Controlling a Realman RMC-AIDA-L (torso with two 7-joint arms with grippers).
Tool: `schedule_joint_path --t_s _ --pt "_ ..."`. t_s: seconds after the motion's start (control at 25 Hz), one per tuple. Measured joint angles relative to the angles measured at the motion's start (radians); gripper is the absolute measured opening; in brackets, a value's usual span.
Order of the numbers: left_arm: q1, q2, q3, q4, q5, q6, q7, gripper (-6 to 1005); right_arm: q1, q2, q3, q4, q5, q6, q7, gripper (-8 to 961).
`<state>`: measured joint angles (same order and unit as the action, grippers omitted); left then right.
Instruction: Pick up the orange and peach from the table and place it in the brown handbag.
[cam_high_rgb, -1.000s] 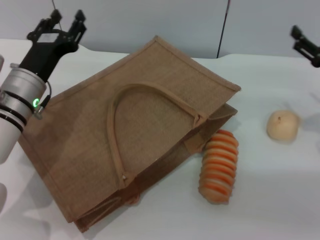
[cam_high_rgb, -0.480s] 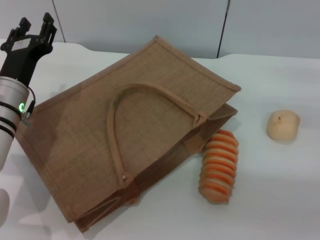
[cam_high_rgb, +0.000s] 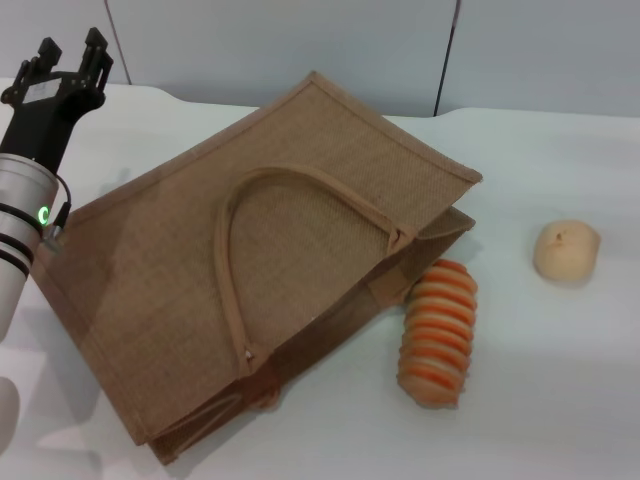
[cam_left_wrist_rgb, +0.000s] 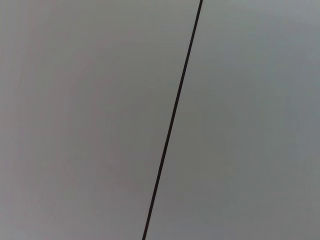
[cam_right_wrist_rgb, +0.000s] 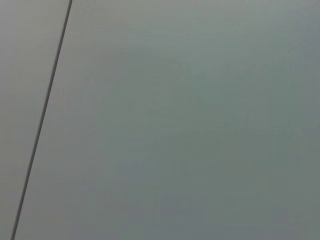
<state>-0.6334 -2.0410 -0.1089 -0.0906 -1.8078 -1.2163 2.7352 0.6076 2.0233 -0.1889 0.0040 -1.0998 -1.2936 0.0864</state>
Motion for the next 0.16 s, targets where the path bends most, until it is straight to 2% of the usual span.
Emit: schedule_joint_path --t_s 0.16 --pt "-0.001 0.0 0.0 0.0 -0.001 0.0 -0.001 625 -0.001 0.0 0.001 0.001 0.001 -0.001 0.001 856"
